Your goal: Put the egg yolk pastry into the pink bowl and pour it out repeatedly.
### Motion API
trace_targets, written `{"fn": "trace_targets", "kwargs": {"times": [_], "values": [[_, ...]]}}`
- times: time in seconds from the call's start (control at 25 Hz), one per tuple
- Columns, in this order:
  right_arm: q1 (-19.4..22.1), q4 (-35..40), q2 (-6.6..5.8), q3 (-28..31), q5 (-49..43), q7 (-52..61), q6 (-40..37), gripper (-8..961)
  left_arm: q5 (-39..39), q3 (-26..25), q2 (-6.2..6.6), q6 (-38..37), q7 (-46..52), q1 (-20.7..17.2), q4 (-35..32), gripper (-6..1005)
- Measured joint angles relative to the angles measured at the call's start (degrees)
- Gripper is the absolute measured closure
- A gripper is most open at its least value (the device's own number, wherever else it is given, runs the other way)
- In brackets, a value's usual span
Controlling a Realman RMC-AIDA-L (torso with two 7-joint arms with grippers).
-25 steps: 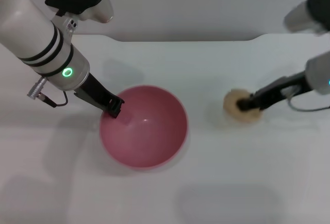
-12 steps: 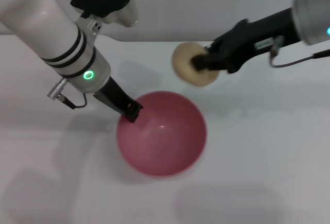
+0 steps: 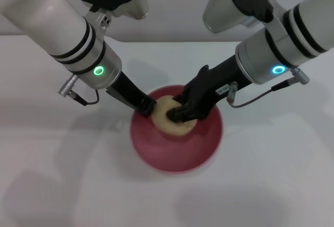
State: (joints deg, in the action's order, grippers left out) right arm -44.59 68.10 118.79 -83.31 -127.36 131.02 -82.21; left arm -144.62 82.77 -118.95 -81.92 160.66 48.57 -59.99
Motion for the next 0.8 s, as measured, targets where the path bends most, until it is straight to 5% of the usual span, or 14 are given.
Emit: {"fn": "trace_targets", "kwargs": {"times": [0.4, 0.64, 0.8], "values": [[3.16, 4.6, -0.16, 3.85, -0.67, 1.34, -1.47, 468, 0.11, -0.6, 0.39, 1.12, -0.25, -0.85, 0.2, 1000], [6.87, 7.07, -0.12, 14.64, -7.77, 7.27, -2.02, 405, 0.22, -0.46, 0.67, 6.16, -1.41, -3.95, -1.26, 1000], [10.71, 6.36, -0.14, 25.89, -9.12, 7.83, -2.61, 405, 3.96, 1.34, 0.68, 13.12, -5.45, -10.38, -6.93, 1000]]}}
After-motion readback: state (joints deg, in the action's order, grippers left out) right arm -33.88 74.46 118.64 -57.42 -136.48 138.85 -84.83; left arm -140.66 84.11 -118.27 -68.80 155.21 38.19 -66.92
